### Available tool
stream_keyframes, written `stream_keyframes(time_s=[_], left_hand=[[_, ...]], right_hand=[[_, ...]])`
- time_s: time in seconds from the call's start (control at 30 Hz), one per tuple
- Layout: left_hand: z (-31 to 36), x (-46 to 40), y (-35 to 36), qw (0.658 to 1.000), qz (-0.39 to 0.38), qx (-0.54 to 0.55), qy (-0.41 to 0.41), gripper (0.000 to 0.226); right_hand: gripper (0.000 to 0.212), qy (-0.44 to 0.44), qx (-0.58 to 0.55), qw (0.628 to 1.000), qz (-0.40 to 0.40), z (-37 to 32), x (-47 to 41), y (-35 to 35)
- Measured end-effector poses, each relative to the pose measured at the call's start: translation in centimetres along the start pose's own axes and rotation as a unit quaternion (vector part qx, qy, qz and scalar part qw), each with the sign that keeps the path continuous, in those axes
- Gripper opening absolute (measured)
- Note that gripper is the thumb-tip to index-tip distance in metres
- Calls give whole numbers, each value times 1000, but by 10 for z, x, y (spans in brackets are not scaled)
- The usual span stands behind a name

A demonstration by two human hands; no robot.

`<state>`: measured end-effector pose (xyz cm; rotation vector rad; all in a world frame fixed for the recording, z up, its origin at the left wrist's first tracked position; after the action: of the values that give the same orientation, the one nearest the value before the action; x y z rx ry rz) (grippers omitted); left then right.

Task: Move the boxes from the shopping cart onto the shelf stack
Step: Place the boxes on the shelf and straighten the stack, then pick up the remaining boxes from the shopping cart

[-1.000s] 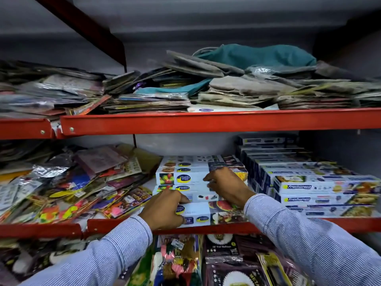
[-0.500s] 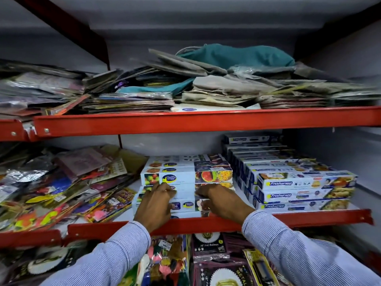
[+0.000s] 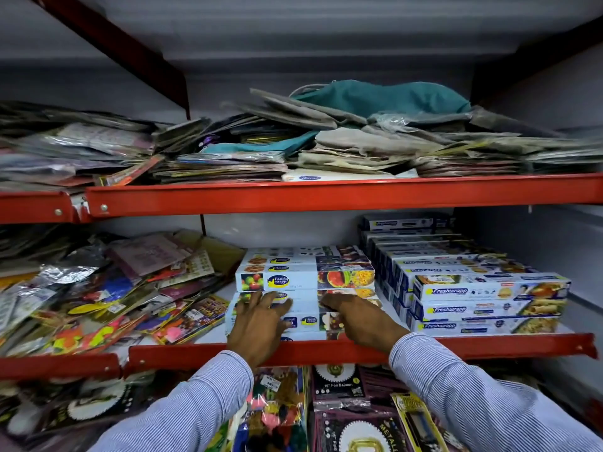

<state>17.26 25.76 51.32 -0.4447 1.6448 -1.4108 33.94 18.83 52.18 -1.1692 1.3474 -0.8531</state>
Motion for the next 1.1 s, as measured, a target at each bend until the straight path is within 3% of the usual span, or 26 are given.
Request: stream_keyframes(time_s=[0.17, 0.27, 0.5, 0.7, 0.87, 1.1], left_hand=[[10, 60, -12, 996, 84, 9, 33, 66], [21, 112, 1, 994, 94, 25, 54, 72], [10, 243, 101, 997, -54, 46, 19, 76], [-6, 342, 191, 977, -202, 62, -39, 72], [-20, 420, 280, 946, -301, 95, -74, 74], [-28, 476, 354, 941, -332, 60, -34, 70]], right_hand=[[68, -3, 58, 998, 37, -29, 43, 11], [71, 23, 52, 996, 62, -49, 85, 27], [66, 66, 10, 998, 17, -72, 186, 143], [67, 114, -44, 983, -134, -76, 263, 269], [60, 148, -109, 944, -276, -80, 319, 393], [67, 111, -112, 861, -483, -100, 385, 555]])
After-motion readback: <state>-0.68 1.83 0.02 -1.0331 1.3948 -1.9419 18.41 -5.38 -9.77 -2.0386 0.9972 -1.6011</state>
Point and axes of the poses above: each hand's wrist, its own x-axis away from the middle knuckle, its own y-axis out of the palm, z = x × y, the point moved 7 cm from there along -x, towards the middle knuckle, and after that the axes turned 5 degrees about -y, right-handed, at the moved point
